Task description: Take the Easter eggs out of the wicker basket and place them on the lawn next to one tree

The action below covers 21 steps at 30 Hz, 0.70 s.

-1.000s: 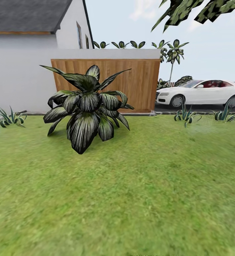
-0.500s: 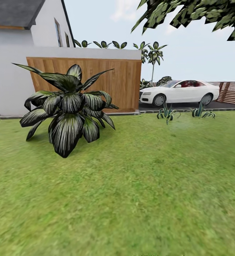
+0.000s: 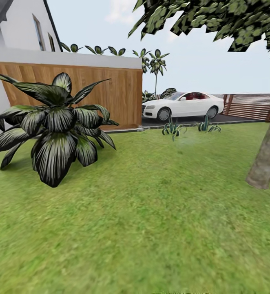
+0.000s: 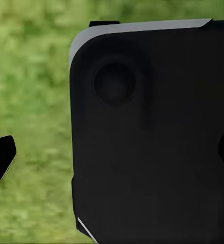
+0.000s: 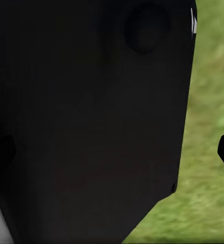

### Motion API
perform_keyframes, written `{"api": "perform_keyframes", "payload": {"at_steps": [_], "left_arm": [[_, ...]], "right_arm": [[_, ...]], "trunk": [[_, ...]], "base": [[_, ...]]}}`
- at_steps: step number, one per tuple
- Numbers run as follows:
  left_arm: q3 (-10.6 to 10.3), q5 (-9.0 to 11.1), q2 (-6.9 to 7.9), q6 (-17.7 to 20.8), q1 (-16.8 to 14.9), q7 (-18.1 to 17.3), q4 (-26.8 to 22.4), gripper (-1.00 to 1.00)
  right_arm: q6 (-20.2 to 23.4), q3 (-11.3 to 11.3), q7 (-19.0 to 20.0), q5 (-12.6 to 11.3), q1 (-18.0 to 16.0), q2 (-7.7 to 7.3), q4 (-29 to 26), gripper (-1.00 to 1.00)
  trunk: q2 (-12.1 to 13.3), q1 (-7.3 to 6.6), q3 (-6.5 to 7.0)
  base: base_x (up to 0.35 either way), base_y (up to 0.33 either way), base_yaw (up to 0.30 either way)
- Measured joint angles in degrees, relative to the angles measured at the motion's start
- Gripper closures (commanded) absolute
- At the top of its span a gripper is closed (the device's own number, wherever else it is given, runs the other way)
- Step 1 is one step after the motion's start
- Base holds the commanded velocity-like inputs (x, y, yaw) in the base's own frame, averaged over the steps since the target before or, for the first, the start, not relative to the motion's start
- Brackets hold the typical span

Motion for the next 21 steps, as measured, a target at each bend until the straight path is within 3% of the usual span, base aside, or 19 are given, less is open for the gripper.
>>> {"api": "perform_keyframes", "payload": {"at_steps": [21], "left_arm": [[0.0,0.0,0.0,0.0,0.0,0.0,0.0,-1.0]], "right_arm": [[0.01,0.05,0.0,0.0,0.0,0.06,-0.17,-1.0]], "trunk": [[0.0,0.0,0.0]], "base": [[0.0,0.0,-0.292]]}}
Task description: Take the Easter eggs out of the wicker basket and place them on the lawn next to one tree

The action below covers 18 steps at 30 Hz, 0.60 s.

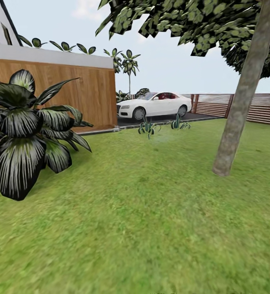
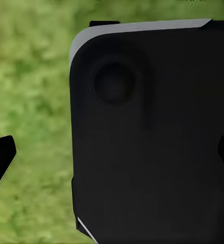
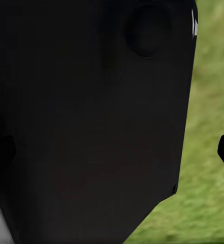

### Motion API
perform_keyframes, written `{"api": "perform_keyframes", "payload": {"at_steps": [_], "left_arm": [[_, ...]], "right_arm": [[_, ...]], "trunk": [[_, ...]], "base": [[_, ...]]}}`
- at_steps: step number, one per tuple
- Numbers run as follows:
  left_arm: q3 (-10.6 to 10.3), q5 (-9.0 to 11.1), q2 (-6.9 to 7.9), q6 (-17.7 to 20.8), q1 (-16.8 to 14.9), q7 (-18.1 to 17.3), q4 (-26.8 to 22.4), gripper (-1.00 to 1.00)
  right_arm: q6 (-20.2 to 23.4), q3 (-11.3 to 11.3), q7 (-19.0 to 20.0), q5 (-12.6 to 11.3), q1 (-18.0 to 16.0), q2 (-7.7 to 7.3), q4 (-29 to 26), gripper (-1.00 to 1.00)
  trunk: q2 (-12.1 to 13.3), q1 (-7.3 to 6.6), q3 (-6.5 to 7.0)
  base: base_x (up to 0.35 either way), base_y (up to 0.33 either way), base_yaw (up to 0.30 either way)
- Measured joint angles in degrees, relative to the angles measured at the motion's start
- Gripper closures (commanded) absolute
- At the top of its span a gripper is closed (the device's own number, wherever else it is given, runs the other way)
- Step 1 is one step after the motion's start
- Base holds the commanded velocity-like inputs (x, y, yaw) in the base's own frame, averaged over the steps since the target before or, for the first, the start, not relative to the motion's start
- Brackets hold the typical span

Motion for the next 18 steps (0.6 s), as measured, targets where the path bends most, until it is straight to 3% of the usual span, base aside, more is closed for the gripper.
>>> {"api": "perform_keyframes", "payload": {"at_steps": [18], "left_arm": [[0.02,0.0,0.0,0.0,0.0,0.0,0.0,-1.0]], "right_arm": [[0.0,0.03,0.03,0.0,0.0,0.01,-0.04,-1.0]], "trunk": [[0.0,0.0,0.0]], "base": [[0.0,0.0,-0.292]]}}
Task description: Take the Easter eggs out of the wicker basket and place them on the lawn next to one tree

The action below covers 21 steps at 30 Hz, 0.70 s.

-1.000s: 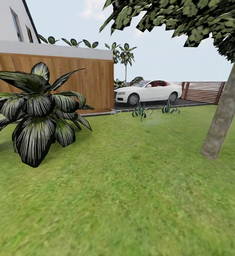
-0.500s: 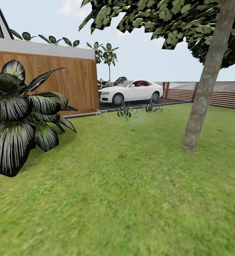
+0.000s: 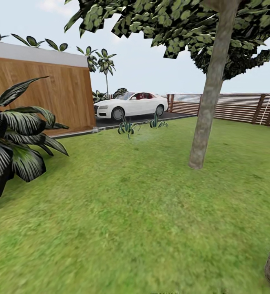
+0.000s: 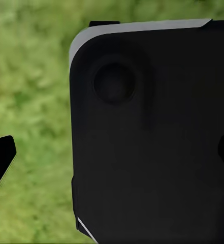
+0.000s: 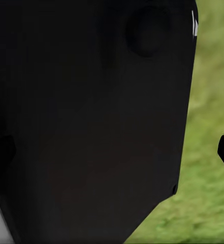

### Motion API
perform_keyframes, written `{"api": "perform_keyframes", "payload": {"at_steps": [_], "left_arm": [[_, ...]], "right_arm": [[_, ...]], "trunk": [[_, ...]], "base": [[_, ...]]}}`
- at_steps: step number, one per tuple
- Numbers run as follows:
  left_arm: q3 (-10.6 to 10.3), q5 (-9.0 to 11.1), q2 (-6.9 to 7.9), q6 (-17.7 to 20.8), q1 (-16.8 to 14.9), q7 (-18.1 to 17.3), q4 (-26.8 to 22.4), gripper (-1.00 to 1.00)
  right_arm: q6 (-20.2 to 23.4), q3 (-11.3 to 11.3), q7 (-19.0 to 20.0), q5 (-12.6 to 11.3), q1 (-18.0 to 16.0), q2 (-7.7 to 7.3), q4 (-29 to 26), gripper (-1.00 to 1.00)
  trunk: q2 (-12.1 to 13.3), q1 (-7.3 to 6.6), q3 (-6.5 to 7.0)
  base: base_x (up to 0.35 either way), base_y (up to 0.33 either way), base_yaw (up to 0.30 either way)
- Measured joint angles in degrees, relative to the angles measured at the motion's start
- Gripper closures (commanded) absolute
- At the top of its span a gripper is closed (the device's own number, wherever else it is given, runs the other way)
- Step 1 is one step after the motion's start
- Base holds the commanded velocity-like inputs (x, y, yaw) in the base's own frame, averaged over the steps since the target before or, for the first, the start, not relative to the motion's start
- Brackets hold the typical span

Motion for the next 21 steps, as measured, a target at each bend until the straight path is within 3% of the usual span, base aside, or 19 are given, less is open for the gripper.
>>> {"api": "perform_keyframes", "payload": {"at_steps": [21], "left_arm": [[0.0,0.0,0.0,0.0,0.0,0.0,0.0,-1.0]], "right_arm": [[-0.03,0.0,0.0,0.0,0.0,0.0,-0.15,-1.0]], "trunk": [[0.0,0.0,0.0]], "base": [[0.0,0.0,-0.292]]}}
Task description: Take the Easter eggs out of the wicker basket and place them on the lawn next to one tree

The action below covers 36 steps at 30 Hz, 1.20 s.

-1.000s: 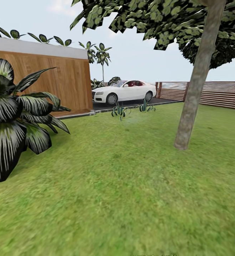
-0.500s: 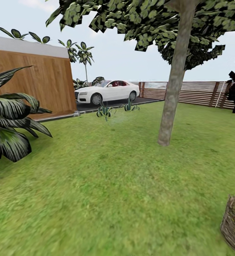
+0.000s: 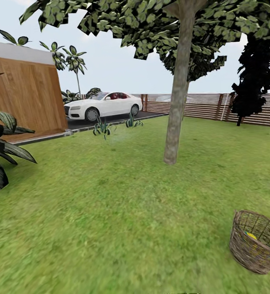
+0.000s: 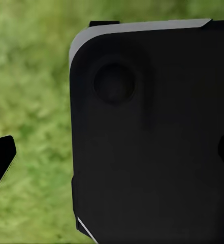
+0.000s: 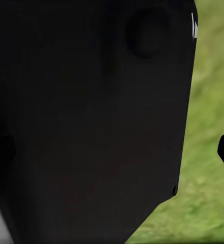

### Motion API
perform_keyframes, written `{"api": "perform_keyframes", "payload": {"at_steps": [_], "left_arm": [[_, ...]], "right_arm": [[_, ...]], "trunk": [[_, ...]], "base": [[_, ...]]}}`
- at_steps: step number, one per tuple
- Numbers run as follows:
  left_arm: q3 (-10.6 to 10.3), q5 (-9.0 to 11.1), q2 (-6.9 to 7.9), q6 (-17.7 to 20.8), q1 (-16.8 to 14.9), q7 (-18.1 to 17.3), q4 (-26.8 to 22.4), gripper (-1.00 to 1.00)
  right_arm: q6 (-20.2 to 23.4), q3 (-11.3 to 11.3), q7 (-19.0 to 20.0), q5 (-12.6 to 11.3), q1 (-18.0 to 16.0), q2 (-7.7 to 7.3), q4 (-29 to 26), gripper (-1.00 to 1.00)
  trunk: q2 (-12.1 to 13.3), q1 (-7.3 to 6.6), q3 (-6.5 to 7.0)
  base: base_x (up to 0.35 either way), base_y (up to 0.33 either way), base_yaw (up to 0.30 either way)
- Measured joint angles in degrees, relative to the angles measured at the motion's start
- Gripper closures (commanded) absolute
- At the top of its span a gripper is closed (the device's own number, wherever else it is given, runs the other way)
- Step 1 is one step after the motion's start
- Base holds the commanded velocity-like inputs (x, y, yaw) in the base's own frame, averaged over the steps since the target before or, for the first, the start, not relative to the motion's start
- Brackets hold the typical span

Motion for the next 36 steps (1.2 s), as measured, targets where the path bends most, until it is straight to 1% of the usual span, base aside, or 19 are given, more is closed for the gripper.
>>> {"api": "perform_keyframes", "payload": {"at_steps": [36], "left_arm": [[0.0,0.0,0.0,0.0,0.0,0.0,0.0,-1.0]], "right_arm": [[-0.05,0.05,0.0,0.0,-0.01,-0.02,-0.27,-1.0]], "trunk": [[0.0,0.0,0.0]], "base": [[0.0,0.0,-0.292]]}}
